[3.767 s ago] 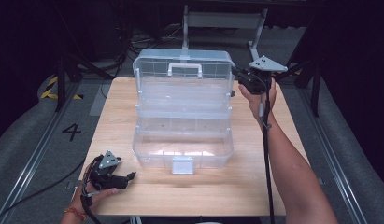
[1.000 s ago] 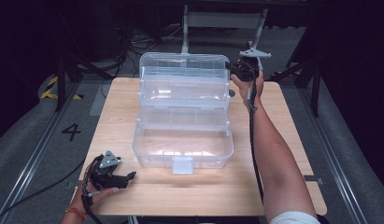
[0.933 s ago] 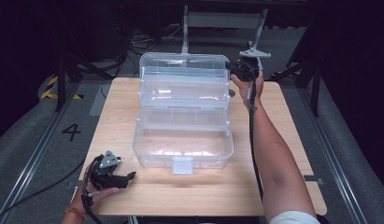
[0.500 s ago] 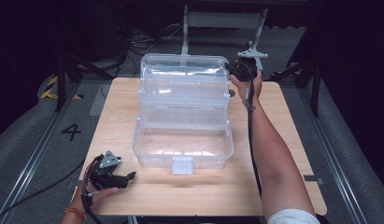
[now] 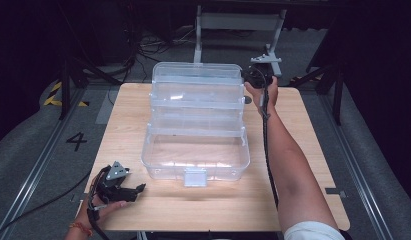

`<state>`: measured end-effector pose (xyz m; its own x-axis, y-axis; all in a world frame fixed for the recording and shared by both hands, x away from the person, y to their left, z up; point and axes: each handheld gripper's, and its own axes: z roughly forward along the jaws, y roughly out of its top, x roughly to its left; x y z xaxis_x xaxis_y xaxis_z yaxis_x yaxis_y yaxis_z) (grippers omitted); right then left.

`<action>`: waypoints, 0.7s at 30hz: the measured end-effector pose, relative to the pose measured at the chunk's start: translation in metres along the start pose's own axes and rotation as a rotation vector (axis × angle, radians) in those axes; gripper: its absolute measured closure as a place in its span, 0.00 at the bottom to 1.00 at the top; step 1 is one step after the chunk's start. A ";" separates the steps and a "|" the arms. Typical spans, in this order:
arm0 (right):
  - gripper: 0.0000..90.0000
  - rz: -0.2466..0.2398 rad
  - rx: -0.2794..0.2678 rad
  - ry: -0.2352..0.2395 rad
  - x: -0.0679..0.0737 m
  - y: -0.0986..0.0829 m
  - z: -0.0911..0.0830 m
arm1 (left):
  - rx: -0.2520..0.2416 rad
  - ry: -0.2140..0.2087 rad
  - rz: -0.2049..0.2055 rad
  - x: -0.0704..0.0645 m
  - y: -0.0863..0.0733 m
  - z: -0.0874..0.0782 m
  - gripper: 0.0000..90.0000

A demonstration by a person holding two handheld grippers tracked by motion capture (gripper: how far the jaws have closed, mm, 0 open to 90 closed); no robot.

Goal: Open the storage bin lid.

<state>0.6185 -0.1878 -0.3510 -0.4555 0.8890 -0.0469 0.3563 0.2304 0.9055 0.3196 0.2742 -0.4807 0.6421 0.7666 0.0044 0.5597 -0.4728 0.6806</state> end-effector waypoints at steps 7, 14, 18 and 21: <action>1.00 -0.009 0.017 0.023 0.002 -0.005 0.003 | -0.008 -0.008 -0.014 -0.001 -0.001 0.001 0.17; 0.99 -0.018 0.023 0.030 0.003 -0.004 0.002 | -0.007 -0.004 -0.013 -0.001 -0.001 0.001 0.17; 0.99 -0.023 0.026 0.031 0.003 -0.004 0.002 | -0.007 -0.003 -0.012 -0.001 -0.001 0.001 0.18; 0.99 -0.027 0.027 0.039 0.003 -0.005 0.001 | -0.007 -0.003 -0.012 -0.001 -0.001 0.001 0.17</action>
<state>0.6162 -0.1854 -0.3562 -0.4962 0.8665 -0.0543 0.3652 0.2651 0.8924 0.3190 0.2737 -0.4816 0.6368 0.7710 -0.0060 0.5637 -0.4603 0.6858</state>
